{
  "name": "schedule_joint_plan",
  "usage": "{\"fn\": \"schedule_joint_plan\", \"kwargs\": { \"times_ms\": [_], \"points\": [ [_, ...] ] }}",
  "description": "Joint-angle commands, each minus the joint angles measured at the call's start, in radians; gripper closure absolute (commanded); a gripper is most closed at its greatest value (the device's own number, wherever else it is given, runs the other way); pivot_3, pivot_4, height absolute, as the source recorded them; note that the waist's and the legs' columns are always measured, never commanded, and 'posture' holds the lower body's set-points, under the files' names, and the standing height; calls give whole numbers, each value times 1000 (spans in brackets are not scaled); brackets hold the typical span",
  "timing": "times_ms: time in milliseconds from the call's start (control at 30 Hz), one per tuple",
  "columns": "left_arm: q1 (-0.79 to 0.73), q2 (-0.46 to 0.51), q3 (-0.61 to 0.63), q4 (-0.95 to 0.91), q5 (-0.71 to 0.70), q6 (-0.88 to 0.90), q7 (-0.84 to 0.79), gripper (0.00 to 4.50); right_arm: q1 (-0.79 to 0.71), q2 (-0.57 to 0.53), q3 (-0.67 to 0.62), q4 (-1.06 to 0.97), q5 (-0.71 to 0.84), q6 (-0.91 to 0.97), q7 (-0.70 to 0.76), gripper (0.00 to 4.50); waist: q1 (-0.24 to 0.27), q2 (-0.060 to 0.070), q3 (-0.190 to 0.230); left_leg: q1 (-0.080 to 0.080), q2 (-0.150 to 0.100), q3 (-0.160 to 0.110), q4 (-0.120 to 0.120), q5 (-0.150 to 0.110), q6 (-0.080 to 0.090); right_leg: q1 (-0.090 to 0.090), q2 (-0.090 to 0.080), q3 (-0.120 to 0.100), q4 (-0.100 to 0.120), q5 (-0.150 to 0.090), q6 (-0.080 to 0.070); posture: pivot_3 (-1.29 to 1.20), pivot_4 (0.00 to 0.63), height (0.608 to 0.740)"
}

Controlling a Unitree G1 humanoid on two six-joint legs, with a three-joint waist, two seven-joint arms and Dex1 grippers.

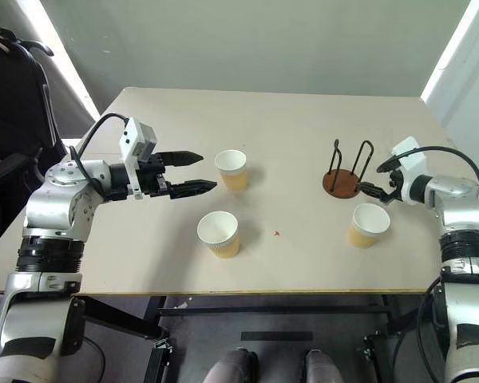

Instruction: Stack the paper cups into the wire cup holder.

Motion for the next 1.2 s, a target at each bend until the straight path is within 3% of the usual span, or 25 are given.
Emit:
{"fn": "schedule_joint_plan", "kwargs": {
  "times_ms": [33,500,600,667,967,1200],
  "points": [
    [-26,4,11,-27,-8,-5,5,0,-52,7,-1,53,-18,-45,-18,21,0,0,0,0,0,0,0,0,0,0,0,0,0,0,0,0,150,740],
    [-23,7,12,-27,-8,-5,7,0,-154,59,-9,210,-49,-107,-62,21,-1,0,0,0,0,0,0,0,0,0,0,0,0,0,0,0,150,740],
    [-23,9,12,-29,-7,-3,7,0,-168,68,-10,231,-56,-122,-79,584,0,0,0,0,0,0,-1,0,0,0,0,0,0,0,0,0,150,740],
    [-21,11,12,-32,-8,-1,7,0,-175,70,-13,243,-57,-128,-87,1207,0,0,0,0,0,0,-1,0,0,0,0,0,0,0,0,0,150,740],
    [-21,17,8,-26,-3,1,6,0,-186,45,-17,235,-45,-112,-27,4466,0,0,0,0,0,0,-1,0,0,-1,0,0,0,0,-1,0,150,740],
    [-28,19,-6,-16,2,-1,-8,0,-178,28,-27,100,-4,-6,99,4466,-1,0,0,-1,0,0,-1,0,-1,-1,0,0,0,-1,-1,0,150,740]
  ]
}}
